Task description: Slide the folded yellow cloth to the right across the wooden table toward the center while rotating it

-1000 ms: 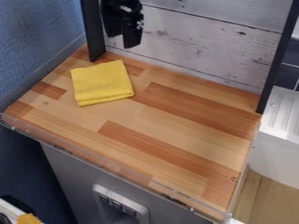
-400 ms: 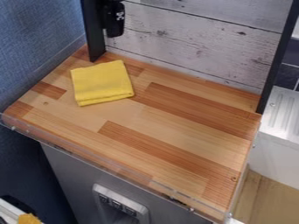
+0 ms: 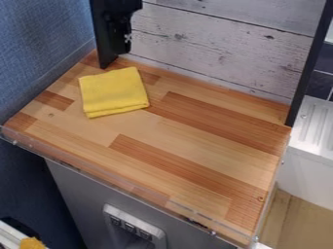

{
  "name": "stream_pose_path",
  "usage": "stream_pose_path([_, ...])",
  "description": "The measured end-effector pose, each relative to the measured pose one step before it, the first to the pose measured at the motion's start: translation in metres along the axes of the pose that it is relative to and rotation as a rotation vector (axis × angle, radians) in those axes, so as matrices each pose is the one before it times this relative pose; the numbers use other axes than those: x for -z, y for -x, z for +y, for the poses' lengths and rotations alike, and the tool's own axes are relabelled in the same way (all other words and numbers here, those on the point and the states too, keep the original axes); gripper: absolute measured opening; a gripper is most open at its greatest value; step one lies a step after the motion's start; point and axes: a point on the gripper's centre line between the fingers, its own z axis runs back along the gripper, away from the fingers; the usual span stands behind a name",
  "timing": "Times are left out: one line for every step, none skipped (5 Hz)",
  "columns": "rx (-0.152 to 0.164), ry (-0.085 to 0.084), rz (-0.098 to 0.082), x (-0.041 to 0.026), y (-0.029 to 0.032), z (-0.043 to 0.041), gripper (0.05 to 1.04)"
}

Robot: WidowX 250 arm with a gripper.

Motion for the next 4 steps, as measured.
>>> stream_pose_path([0.0099,0.0076,0.0170,0.01758,0.00172,0.00129,0.068])
stream_pose_path([0.0103,0.0007,0.0107,0.02042,-0.00101,0.00500,0.063])
stream_pose_path([0.0075,-0.0023,0.0069,0.02068,-0.00035,0.00313,0.063])
stream_pose_path([-0.0058,-0.0049,0.0082,0.01373,-0.00032,0.00357,0.063])
